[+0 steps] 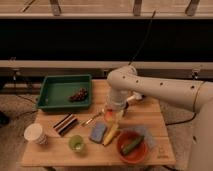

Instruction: Place apple in plastic cup

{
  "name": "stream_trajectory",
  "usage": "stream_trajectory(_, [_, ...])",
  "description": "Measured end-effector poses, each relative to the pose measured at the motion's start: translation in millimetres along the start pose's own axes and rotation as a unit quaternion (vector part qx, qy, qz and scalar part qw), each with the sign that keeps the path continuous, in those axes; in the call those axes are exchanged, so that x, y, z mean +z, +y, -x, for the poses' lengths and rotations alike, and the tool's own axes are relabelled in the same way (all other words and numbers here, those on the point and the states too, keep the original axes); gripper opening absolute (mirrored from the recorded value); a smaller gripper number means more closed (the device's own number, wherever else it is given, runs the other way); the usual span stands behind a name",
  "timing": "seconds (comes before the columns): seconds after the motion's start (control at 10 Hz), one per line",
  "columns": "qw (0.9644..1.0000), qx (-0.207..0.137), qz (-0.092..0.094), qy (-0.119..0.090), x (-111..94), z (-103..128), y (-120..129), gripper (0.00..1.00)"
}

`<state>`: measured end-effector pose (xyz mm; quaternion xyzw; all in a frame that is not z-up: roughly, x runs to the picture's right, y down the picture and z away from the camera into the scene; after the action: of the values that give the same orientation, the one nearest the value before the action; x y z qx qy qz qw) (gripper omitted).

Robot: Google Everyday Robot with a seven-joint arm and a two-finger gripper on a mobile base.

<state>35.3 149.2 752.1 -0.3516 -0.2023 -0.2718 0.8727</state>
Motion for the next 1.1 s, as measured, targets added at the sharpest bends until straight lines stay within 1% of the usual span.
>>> stream_trajectory(0.2, [0.9998, -0.016, -0.003, -0.006, -2, 4, -1, 0.0])
stream_trajectory(0.3, [0.9995, -0.029, -0.006, -0.011, -1, 14, -8, 0.0])
stream_trajectory(0.5, [0.9977, -0.063, -0.01, -0.02, 4, 47, -32, 0.0])
stream_trajectory(0.6, [0.9969, -0.075, -0.008, -0.023, 6, 58, -40, 0.0])
stream_trajectory(0.7, [0.9953, -0.092, -0.006, -0.029, 13, 74, -52, 0.0])
stream_trajectory(0.9, [0.9932, -0.11, 0.0, -0.037, 25, 87, -61, 0.0])
stream_trajectory(1.1, [0.9901, -0.134, 0.01, -0.04, 34, 104, -61, 0.0])
